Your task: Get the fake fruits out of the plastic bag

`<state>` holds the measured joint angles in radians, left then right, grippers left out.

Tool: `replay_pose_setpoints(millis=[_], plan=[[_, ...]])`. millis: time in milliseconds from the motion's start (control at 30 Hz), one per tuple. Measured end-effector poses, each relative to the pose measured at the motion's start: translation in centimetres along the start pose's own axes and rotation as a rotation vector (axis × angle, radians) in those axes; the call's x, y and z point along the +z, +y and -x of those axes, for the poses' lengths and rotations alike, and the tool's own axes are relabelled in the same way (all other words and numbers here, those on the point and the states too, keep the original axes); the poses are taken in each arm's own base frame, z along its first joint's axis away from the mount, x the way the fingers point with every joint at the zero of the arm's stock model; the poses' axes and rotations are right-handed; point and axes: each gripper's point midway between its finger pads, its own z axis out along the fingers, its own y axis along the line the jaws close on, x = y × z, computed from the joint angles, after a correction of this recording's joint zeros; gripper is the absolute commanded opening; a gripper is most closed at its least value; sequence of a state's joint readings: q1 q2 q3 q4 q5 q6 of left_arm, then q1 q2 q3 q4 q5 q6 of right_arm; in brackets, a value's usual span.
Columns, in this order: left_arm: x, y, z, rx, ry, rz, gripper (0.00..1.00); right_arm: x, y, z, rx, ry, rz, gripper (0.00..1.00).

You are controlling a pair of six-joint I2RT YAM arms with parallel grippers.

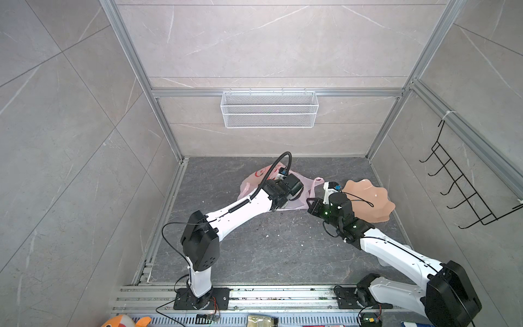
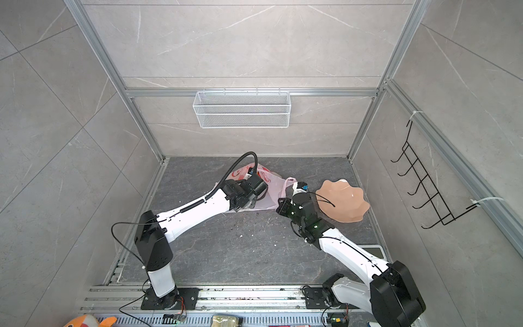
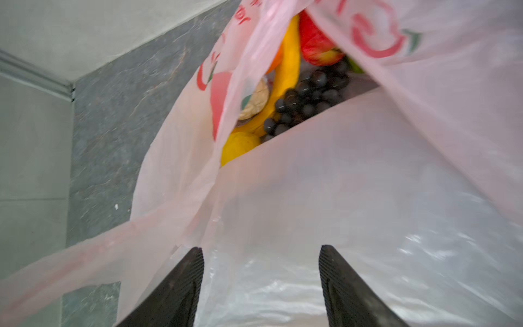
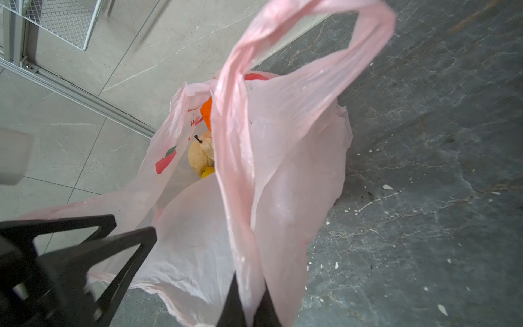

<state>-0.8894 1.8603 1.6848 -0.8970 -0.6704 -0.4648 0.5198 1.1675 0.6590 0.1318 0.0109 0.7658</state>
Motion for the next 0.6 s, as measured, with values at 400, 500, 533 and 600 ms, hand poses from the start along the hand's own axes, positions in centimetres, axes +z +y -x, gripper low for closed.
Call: replay_pose_setpoints(millis=[400, 500, 533, 600], plan=[[6.0, 6.4, 1.4, -0.095, 0.033, 0.177, 0.79, -0.4, 0.3, 0.1, 0.0, -0.004, 0.015, 0.03], [7.5, 6.1, 2.2, -0.099, 0.035, 0.179, 0.79, -0.6, 0.4, 0.2, 0.0, -0.009, 0.02, 0.04], [7.9, 5.9, 2.3, -0.099, 0.037, 0.172, 0.79, -0.7, 0.5, 0.3, 0.0, -0.011, 0.022, 0.04], [8.8, 5.4, 2.2, -0.095, 0.047, 0.162, 0.79, -0.8, 0.6, 0.4, -0.001, -0.016, 0.026, 0.04]])
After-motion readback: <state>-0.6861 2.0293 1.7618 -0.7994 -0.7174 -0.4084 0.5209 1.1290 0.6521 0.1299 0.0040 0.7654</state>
